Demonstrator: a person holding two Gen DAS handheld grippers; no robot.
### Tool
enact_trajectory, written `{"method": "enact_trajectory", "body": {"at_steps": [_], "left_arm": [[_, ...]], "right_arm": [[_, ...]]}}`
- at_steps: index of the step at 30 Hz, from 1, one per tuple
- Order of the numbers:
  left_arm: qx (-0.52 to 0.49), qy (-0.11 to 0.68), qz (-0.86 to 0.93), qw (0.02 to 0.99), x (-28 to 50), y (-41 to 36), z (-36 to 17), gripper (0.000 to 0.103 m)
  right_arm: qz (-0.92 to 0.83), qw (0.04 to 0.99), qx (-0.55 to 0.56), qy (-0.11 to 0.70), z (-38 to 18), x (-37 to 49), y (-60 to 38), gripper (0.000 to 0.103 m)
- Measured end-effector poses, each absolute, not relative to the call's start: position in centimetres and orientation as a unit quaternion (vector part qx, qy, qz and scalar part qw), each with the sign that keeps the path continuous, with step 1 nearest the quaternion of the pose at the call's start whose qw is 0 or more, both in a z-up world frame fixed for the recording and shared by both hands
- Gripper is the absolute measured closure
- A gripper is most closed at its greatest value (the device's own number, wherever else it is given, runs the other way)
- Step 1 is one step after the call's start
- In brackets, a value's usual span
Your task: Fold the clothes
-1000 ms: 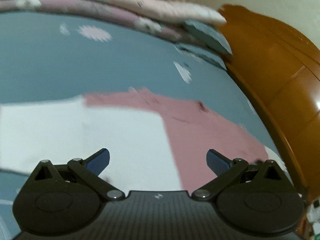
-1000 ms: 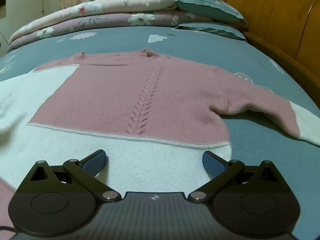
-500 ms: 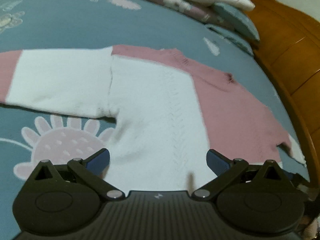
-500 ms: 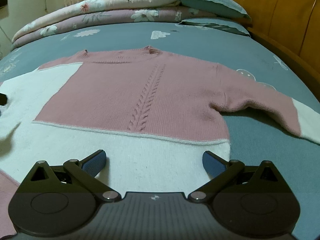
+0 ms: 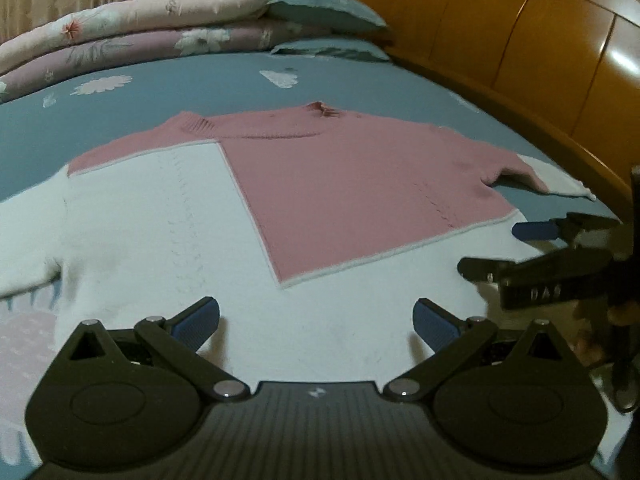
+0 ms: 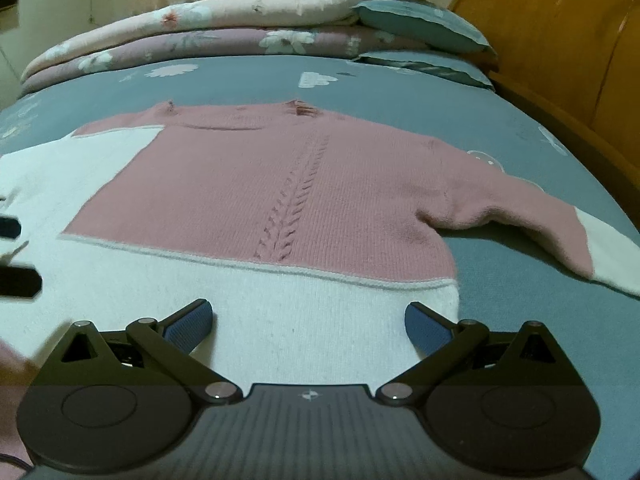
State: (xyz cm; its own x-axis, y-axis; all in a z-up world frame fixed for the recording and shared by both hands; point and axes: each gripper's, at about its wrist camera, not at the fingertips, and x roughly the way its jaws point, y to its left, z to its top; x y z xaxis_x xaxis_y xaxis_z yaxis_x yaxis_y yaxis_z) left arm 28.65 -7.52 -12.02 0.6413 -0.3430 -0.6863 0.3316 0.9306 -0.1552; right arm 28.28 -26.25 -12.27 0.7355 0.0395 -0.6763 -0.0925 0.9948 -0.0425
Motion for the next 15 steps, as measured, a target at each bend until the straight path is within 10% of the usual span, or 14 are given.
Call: {"method": "enact_trajectory", "body": {"at_steps": [15], "left_arm": [[-0.079,0.389,-0.220,0.891,27.7,-4.2,-11.7,0.001]], "right_arm": [[0.018,0.940,0.081,0.330,-4.4,33.2,-37.2,0.000]]}}
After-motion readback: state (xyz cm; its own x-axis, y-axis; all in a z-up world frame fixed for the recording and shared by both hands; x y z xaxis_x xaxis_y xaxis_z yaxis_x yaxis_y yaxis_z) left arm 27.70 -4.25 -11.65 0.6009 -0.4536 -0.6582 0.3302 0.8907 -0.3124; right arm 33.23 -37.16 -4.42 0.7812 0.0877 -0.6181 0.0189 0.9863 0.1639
